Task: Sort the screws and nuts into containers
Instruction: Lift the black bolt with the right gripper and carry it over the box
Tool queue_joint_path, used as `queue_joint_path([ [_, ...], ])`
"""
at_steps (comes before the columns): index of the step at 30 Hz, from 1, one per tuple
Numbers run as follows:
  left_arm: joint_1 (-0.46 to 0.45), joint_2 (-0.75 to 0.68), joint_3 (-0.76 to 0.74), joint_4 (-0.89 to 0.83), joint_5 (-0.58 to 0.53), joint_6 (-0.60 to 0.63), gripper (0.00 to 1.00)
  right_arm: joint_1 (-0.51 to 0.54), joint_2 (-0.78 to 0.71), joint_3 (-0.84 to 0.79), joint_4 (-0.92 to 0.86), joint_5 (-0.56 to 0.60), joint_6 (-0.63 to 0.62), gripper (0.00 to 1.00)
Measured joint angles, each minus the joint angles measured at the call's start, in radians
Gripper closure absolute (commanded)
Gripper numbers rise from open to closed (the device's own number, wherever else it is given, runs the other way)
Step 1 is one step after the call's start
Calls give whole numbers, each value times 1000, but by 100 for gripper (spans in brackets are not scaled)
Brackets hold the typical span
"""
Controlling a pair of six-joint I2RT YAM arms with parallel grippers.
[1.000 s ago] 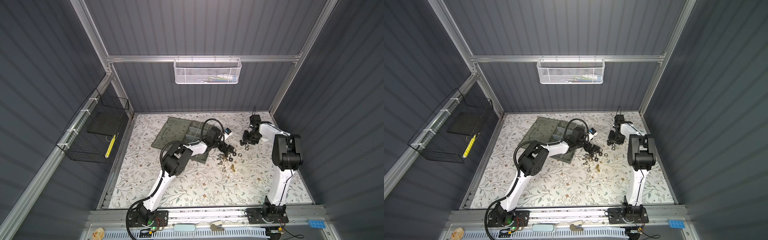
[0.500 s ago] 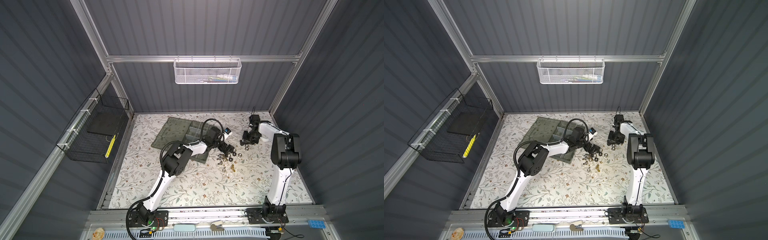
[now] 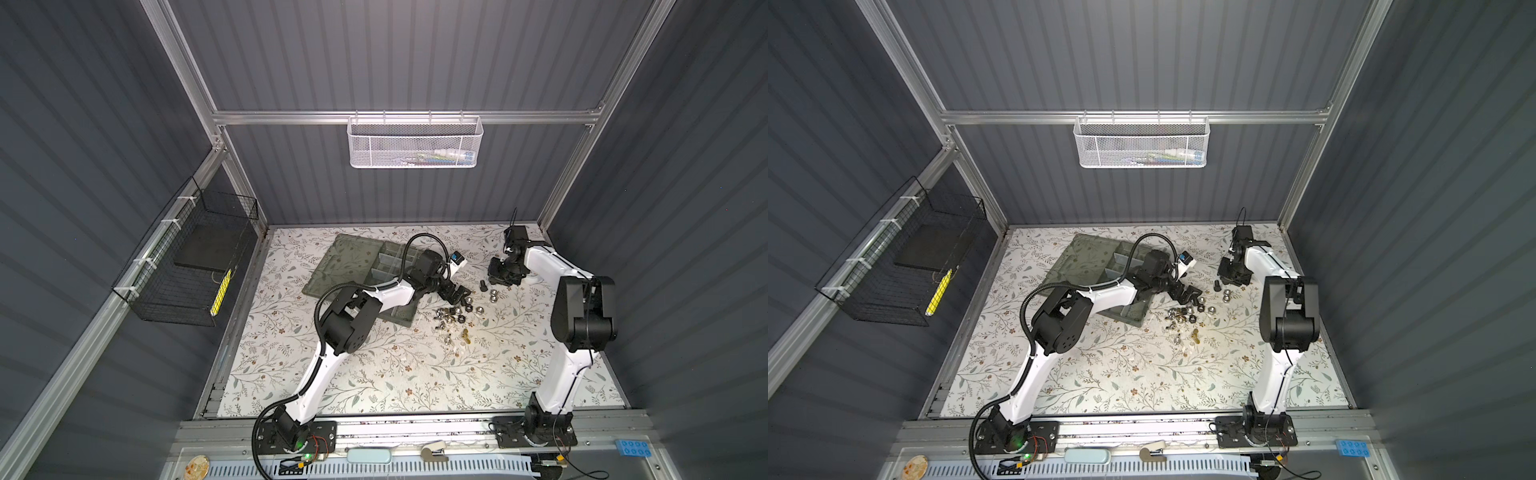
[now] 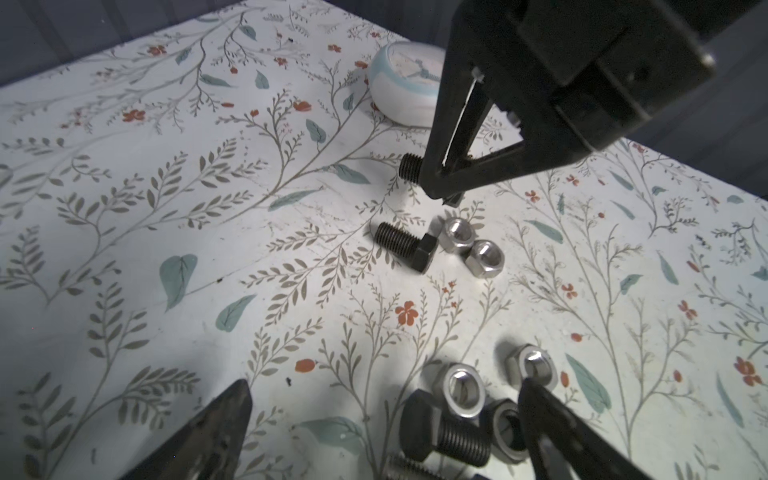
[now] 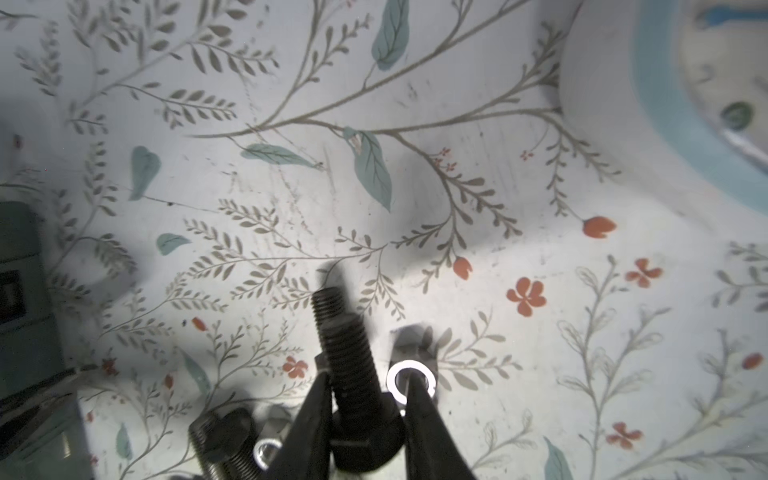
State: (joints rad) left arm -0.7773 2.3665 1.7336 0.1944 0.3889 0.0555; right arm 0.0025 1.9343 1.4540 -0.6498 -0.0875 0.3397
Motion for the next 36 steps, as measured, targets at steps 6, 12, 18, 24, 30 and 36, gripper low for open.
queue_joint_path([
  [6, 0, -79, 0, -28, -28, 0, 0, 13, -68, -13, 7, -26, 0, 79],
  [12, 6, -198, -35, -63, -80, -14, 0, 60, -113, -16, 6, -52, 7, 79],
  [18, 27, -378, -168, -87, -146, -62, 0, 114, -171, -14, 7, -89, 23, 78],
  [24, 73, -567, -299, -173, -272, -99, 0, 177, -171, 31, 25, -137, 46, 78],
  [30, 121, -766, -501, -231, -366, -115, 0, 265, -74, 156, 82, -177, 80, 76],
  [36, 125, -840, -607, -313, -397, -170, 0, 325, 113, 303, 129, -215, 128, 76],
])
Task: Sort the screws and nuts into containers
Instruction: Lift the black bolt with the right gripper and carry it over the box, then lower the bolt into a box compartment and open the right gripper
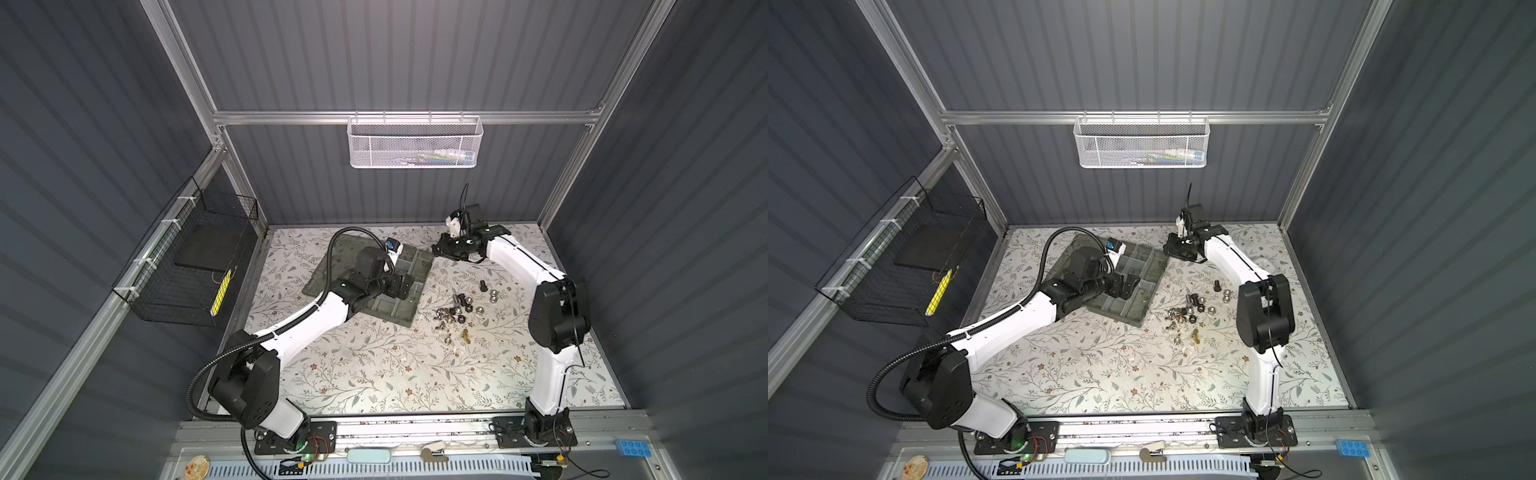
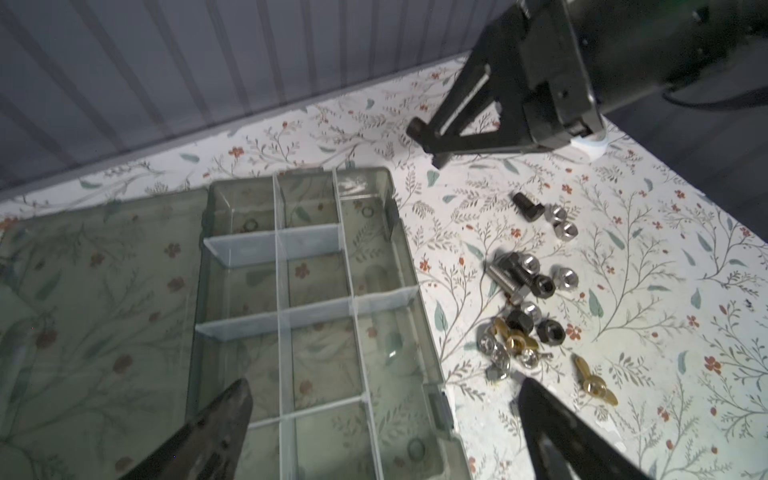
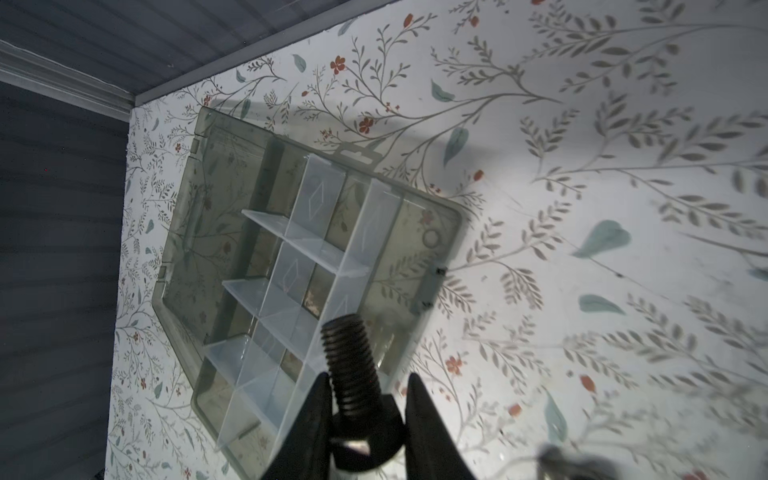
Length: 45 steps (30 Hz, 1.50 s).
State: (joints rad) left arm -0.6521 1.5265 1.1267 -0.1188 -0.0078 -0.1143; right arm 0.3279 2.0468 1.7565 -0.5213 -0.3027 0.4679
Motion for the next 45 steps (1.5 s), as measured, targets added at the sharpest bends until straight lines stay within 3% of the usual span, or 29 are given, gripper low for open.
queue_joint_path([
  [5, 2, 19, 32, -122, 8, -54, 0, 16, 127, 72, 5, -9, 34, 76],
  [13, 6, 73, 146, -231, 46, -105, 0, 26, 213, 161, -10, -12, 54, 73],
  [23, 6, 100, 183, -185, 84, -158, 0, 41, 275, 208, -33, -12, 56, 64],
  [28, 11, 35, 67, -64, 92, -164, 0, 42, 275, 208, -28, -12, 60, 57],
  [36, 13, 29, 43, 5, 150, -164, 0, 44, 234, 179, -30, 5, 48, 31],
  [42, 4, 29, 43, 16, 172, -162, 0, 27, 12, 5, -22, 53, 18, 3],
  [45, -14, 29, 43, 15, 174, -152, 0, -9, -122, -126, 3, 86, 8, 1],
])
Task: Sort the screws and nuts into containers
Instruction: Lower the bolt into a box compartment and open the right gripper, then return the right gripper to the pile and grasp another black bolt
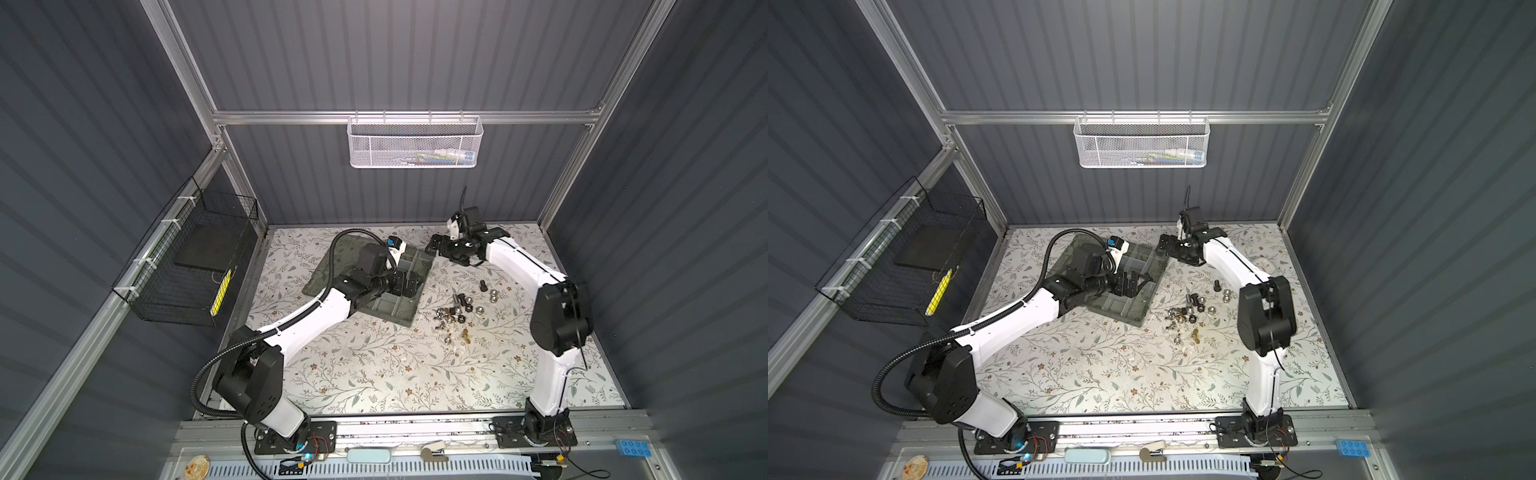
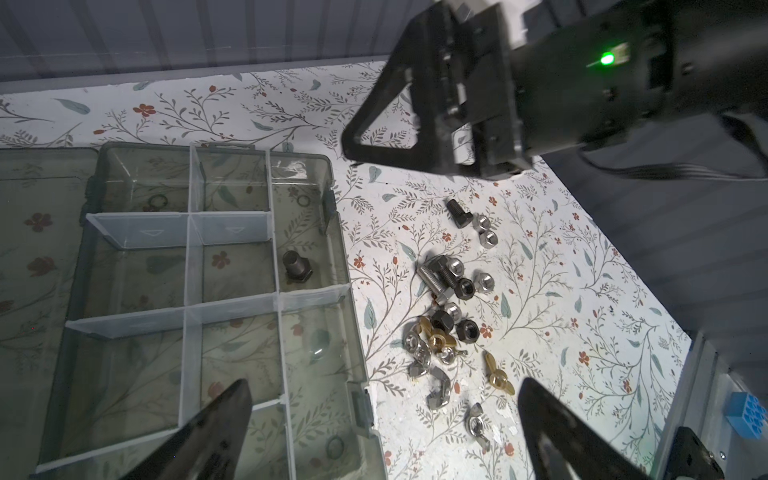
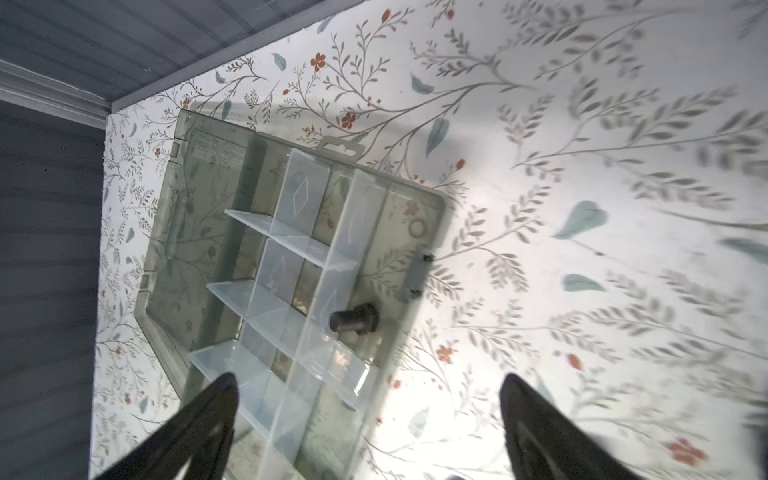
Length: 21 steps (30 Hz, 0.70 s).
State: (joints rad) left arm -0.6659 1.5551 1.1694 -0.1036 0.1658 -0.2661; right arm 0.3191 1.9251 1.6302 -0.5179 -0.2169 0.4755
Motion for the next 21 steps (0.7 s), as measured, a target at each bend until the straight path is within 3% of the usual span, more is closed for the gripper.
queue_joint_path([
  [7, -53, 9, 0, 5, -1, 18, 0, -146, -126, -291, 31, 68, -37, 1],
  [14, -59, 129, 82, 13, -11, -21, 0, -209, -126, -383, 16, 132, -76, 3],
  [21, -102, 204, 144, 61, -13, -26, 0, -226, -100, -372, 22, 151, -93, 23],
])
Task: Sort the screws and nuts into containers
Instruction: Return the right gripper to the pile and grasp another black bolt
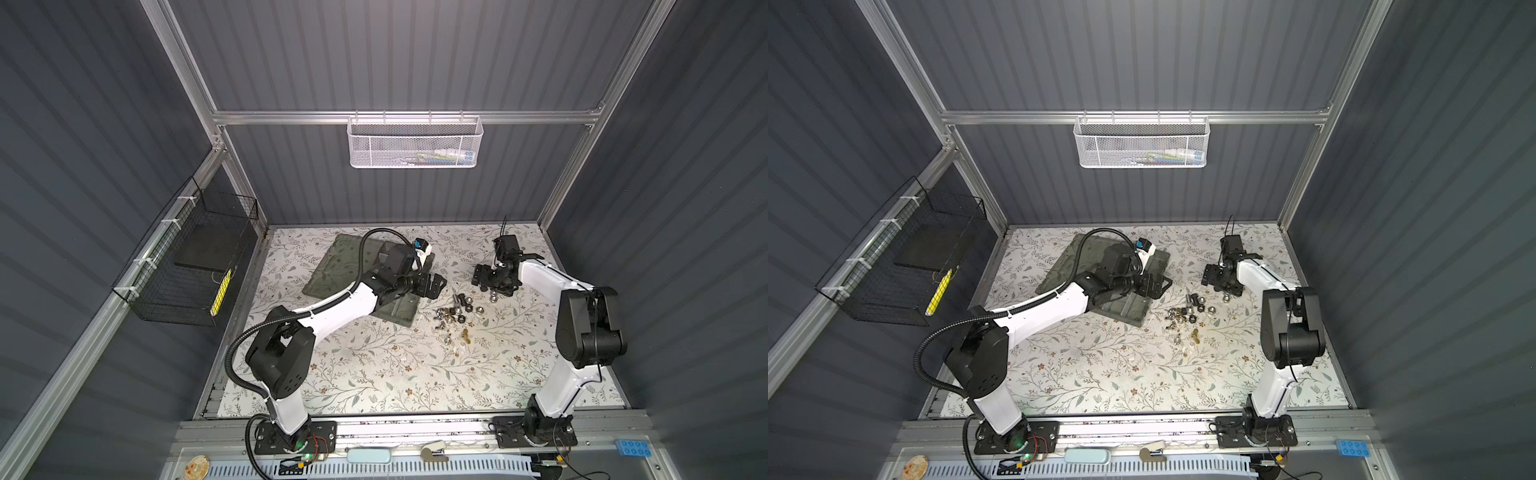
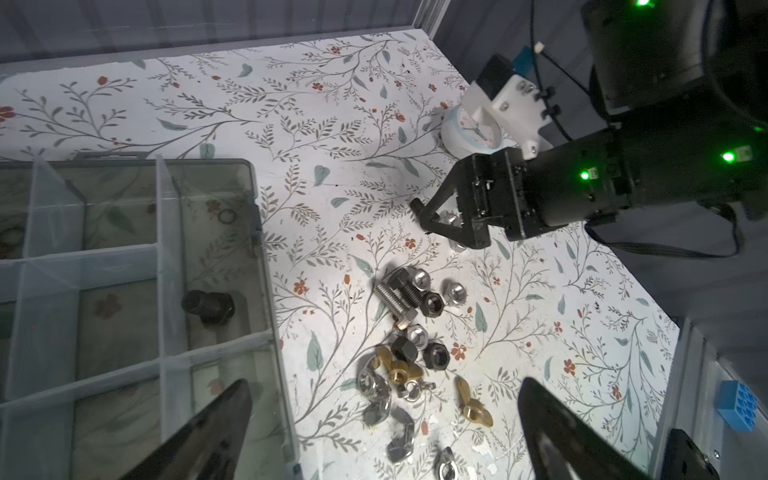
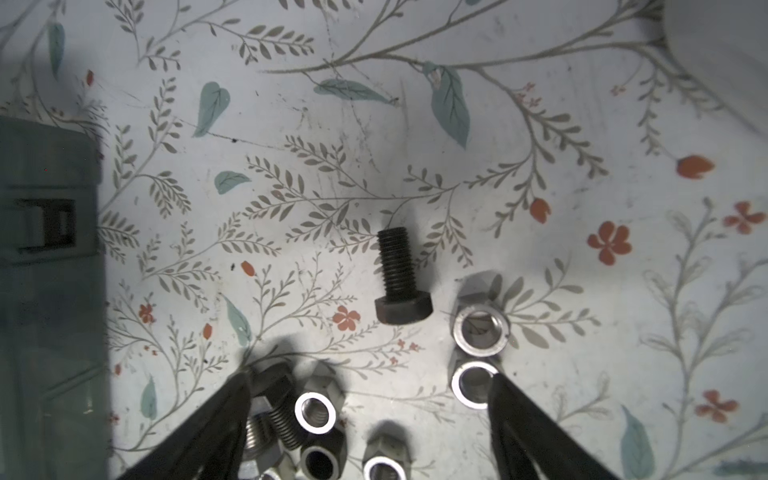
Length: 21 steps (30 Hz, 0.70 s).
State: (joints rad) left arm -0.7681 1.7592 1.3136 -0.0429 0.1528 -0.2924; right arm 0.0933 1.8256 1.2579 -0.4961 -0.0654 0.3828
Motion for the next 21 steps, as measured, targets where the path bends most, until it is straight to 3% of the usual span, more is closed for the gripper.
queue_joint_path([
  [7, -18, 1, -32, 37, 13, 8, 0, -3, 84, 79, -4, 2, -2, 36],
  [15, -27, 2, -50, 42, 13, 20, 0, -3, 153, 114, -36, 2, 2, 43],
  [17, -31, 2, -50, 42, 13, 20, 0, -3, 155, 114, -43, 6, -1, 51],
  [21, -33, 8, -50, 45, 17, 22, 0, -3, 164, 116, -54, 10, -3, 56],
])
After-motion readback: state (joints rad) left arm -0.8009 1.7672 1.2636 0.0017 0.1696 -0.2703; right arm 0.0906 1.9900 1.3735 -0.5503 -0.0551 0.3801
